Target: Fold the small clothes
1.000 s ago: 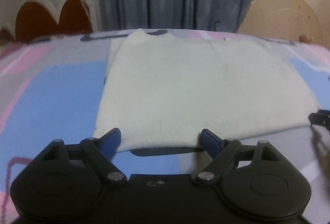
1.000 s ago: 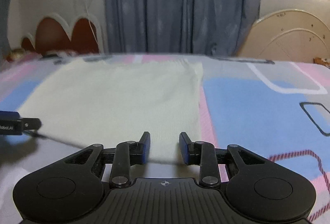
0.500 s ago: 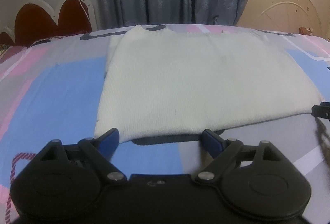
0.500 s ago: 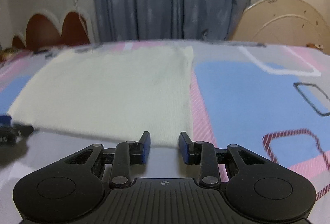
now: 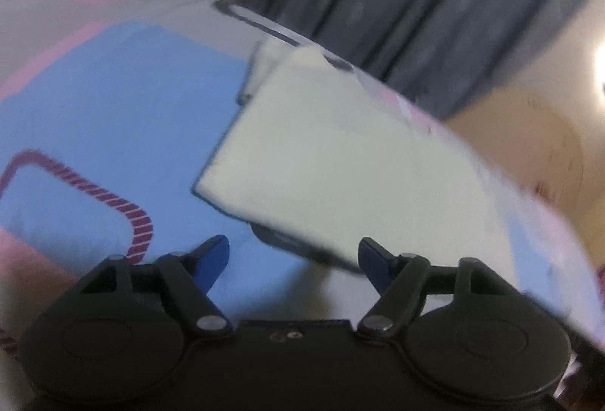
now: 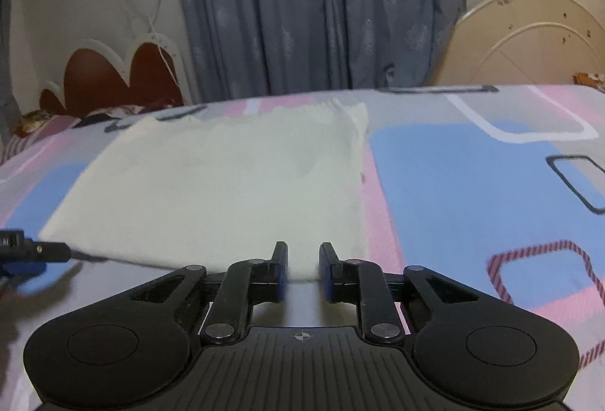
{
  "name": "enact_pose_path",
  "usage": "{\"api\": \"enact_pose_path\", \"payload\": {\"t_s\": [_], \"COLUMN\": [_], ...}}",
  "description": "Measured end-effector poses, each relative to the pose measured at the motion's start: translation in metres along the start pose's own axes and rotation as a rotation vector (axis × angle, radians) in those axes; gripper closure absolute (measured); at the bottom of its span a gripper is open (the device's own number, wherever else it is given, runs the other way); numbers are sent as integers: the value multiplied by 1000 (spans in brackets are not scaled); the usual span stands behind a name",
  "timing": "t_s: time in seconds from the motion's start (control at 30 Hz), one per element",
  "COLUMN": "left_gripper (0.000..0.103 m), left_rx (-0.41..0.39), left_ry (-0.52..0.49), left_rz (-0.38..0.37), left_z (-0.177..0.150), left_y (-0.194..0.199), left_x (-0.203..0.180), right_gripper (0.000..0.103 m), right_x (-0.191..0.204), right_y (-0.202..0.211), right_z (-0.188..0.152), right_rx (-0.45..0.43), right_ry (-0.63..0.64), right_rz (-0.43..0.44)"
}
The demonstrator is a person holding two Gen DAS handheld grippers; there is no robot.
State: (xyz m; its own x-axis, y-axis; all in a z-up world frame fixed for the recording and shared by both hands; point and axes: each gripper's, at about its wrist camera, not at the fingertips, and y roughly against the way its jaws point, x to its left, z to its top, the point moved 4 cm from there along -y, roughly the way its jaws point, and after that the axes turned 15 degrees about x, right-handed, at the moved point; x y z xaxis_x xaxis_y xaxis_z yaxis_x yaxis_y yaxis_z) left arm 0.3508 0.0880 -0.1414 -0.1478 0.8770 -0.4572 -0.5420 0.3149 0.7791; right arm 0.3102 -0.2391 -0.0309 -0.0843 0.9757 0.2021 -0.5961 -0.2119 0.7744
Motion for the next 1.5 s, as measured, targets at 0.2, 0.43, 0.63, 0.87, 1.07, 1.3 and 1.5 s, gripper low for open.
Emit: {"api": "enact_pose_path", "payload": {"t_s": [0.2,0.43,0.63,0.87,1.07,1.3,1.5], "left_gripper": [51,24,19,13,19,23,26], "left_rx": [-29,-138,-13,-39,-36,-19,-17], "left_ry": [29,-427,-449,-425,-390,-304,-170], "left_rz": [35,241,269,319,307,268,174], "left_z": [10,-10,-11,-13,-14,-14,-2], "left_y": [3,0,-46,-32,-22,-13,-14], "left_x": [3,-75,-77,-43,-48,-32,-23], "right_gripper": [85,85,85,88,88,88,88], "right_x": [3,48,88,36,36,44,51], "right_y": [-12,-30,-56,-54,-46,-37,-35], "right_z": [8,9,2,0,9,4,10], "right_rx": [23,58,117,101,87,74,58], "right_ry": [20,114,207,83,85,95,95], "right_rz": [6,118,157,17,29,63,84]}}
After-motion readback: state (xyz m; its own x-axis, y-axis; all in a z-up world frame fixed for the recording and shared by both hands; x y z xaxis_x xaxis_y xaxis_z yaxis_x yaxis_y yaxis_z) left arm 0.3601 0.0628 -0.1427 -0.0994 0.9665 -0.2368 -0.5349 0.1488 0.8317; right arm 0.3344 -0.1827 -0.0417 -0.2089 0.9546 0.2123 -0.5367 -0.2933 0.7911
